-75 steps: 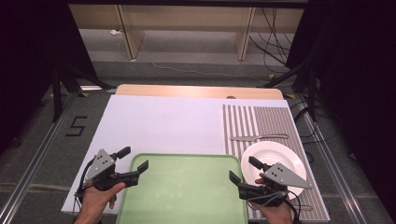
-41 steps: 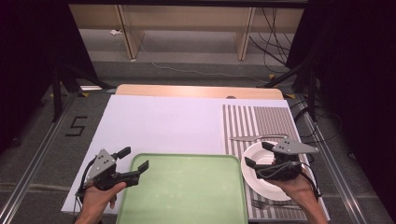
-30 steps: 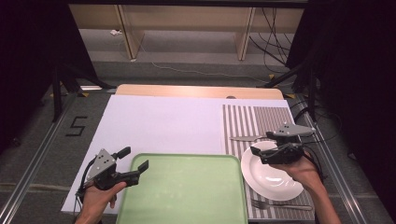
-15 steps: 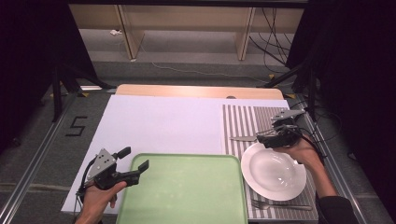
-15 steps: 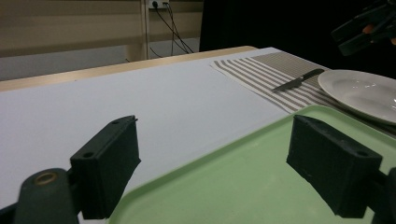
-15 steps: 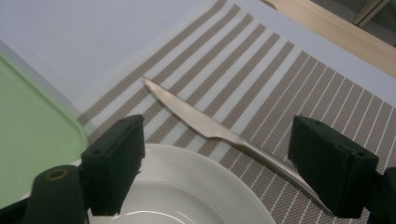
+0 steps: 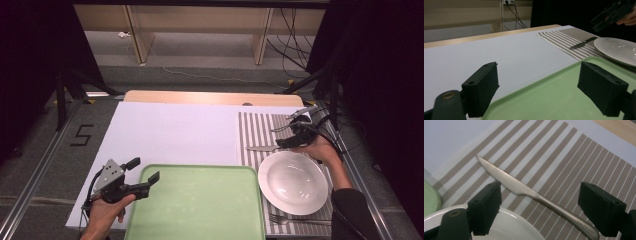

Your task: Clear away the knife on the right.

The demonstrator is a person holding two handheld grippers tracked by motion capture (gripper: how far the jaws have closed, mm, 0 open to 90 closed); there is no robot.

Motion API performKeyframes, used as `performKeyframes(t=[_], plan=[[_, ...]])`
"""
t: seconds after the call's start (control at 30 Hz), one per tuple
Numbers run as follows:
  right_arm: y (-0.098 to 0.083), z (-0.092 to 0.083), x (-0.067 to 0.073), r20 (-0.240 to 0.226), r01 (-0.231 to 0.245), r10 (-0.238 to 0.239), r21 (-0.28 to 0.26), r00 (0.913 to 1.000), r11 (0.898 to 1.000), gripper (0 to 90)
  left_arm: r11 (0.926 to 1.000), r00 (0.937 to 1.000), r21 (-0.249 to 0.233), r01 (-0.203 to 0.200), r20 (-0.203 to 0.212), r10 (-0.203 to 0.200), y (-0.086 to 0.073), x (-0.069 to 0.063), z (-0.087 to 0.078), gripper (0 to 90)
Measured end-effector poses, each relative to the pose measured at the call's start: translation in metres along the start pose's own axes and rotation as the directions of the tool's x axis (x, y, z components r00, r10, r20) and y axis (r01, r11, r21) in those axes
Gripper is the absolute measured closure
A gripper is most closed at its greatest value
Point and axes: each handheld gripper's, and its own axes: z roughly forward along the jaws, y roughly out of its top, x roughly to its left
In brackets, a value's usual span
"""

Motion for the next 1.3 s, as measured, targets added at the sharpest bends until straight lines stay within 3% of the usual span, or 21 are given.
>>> performKeyframes(t=[0.2,0.3,0.4,0.6,0.67,0.77,1.3], plan=[[0.006,0.013,-0.009,0.021,0.006,-0.008,0.092,0.9998,0.996,20.7,1.0000,1.0000,-0.003,0.000,0.002,0.000,0.000,0.001,-0.001,15.9],[0.006,0.018,-0.011,0.030,0.032,-0.036,0.118,0.9989,0.993,21.0,1.0000,1.0000,-0.003,-0.002,0.002,0.002,0.000,0.000,-0.001,15.9],[0.006,0.024,-0.014,0.044,0.034,-0.043,0.180,0.9981,0.983,21.4,1.0000,1.0000,-0.002,-0.001,0.003,0.001,0.000,0.000,0.000,15.9],[0.009,0.029,-0.017,0.044,0.048,-0.059,0.213,0.9973,0.976,21.7,1.0000,1.0000,-0.002,-0.002,0.002,0.002,0.000,0.000,-0.001,16.0],[0.011,0.032,-0.018,0.052,0.055,-0.070,0.247,0.9962,0.967,21.9,1.0000,1.0000,-0.003,-0.001,0.003,0.001,0.000,0.000,-0.001,15.9],[0.012,0.035,-0.020,0.071,0.065,-0.086,0.252,0.9937,0.965,22.1,1.0000,1.0000,-0.004,-0.001,0.005,0.001,0.000,0.000,-0.001,16.1],[0.015,0.050,-0.017,0.045,0.126,-0.153,0.366,0.9872,0.922,23.3,1.0000,1.0000,-0.008,0.003,0.005,-0.003,0.000,0.000,-0.001,16.1]])
